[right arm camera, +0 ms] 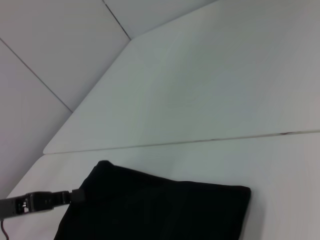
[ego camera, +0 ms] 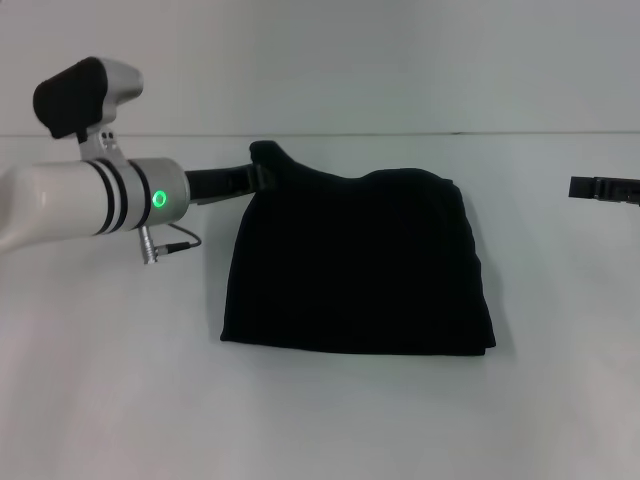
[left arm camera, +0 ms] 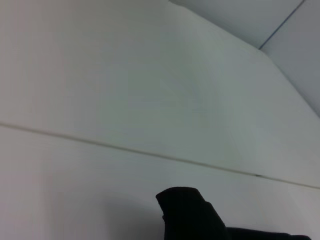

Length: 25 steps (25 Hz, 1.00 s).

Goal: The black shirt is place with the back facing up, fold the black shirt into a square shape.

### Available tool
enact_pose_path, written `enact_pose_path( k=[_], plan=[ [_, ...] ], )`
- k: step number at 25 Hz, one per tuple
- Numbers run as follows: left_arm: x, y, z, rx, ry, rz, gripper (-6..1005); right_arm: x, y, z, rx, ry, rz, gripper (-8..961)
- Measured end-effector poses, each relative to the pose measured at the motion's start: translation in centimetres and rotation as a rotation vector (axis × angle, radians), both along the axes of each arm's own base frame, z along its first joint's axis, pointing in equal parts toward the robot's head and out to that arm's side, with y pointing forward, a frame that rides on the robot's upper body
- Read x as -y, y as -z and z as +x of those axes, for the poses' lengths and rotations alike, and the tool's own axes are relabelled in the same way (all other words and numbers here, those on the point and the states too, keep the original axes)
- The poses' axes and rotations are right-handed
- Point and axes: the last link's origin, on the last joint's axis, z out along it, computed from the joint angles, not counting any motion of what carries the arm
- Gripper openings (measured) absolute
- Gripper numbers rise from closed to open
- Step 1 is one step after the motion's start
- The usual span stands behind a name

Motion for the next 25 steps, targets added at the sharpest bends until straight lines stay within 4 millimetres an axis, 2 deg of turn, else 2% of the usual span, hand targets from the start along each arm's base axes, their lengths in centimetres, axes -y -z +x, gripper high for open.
enact_pose_path(
  k=[6,21,25],
  plan=[
    [-0.5,-0.2,0.9,-0.002,0.021,0.003,6,0.0,0.0,0.0,0.001,0.0,-0.002,791],
    [-0.5,-0.6,0.4,0.003,0.005,0.021,7,-0.1,0.0,-0.1,0.005,-0.005,-0.003,791],
    [-0.3,-1.5,-0.9,-0.003,-0.015,0.05,100,-0.1,0.0,-0.1,0.007,-0.01,0.001,791]
  ],
)
